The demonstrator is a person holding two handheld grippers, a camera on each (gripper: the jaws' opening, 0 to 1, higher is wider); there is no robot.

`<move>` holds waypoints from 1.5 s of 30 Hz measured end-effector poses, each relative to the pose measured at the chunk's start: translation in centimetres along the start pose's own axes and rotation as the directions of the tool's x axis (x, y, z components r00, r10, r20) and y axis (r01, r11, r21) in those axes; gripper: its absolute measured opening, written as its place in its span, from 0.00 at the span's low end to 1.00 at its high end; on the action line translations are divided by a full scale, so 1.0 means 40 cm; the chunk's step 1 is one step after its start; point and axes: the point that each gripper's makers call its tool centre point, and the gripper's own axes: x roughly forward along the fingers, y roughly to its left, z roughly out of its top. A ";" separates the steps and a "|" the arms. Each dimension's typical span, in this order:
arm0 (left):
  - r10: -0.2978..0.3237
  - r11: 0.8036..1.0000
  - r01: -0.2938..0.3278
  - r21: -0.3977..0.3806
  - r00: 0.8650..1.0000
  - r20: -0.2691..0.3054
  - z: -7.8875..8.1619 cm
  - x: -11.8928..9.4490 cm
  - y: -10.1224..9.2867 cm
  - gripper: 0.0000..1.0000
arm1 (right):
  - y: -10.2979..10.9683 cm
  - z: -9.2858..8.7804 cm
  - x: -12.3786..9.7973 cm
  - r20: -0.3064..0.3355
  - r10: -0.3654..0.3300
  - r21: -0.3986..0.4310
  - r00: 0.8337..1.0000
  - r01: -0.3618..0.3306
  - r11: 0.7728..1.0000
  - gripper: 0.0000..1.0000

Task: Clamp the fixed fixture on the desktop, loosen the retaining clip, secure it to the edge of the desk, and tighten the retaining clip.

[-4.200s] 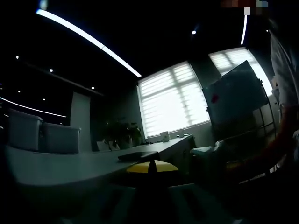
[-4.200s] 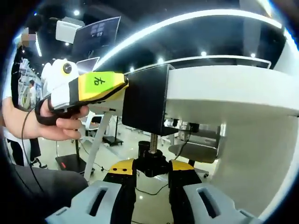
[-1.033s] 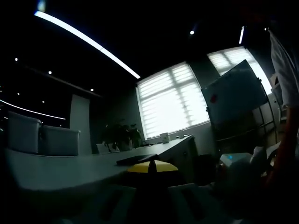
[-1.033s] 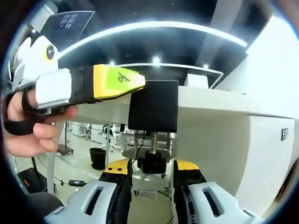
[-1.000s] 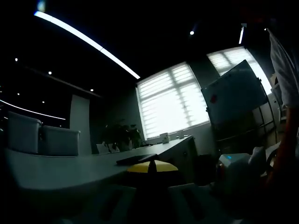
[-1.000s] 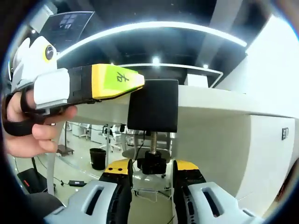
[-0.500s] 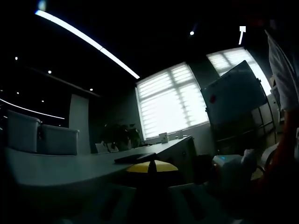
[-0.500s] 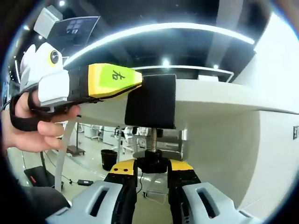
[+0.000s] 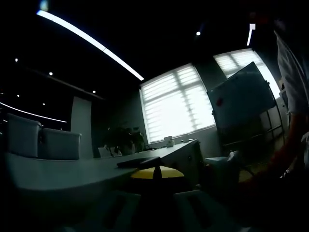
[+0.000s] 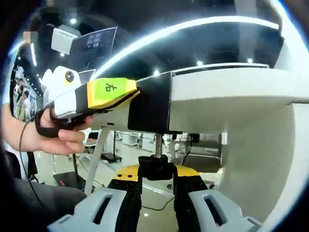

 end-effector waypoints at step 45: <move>-0.005 1.000 0.005 0.010 1.000 -0.003 -0.005 -0.009 -0.007 0.01 | 0.005 0.041 -0.039 0.044 -0.511 -0.071 0.858 0.513 0.856 0.26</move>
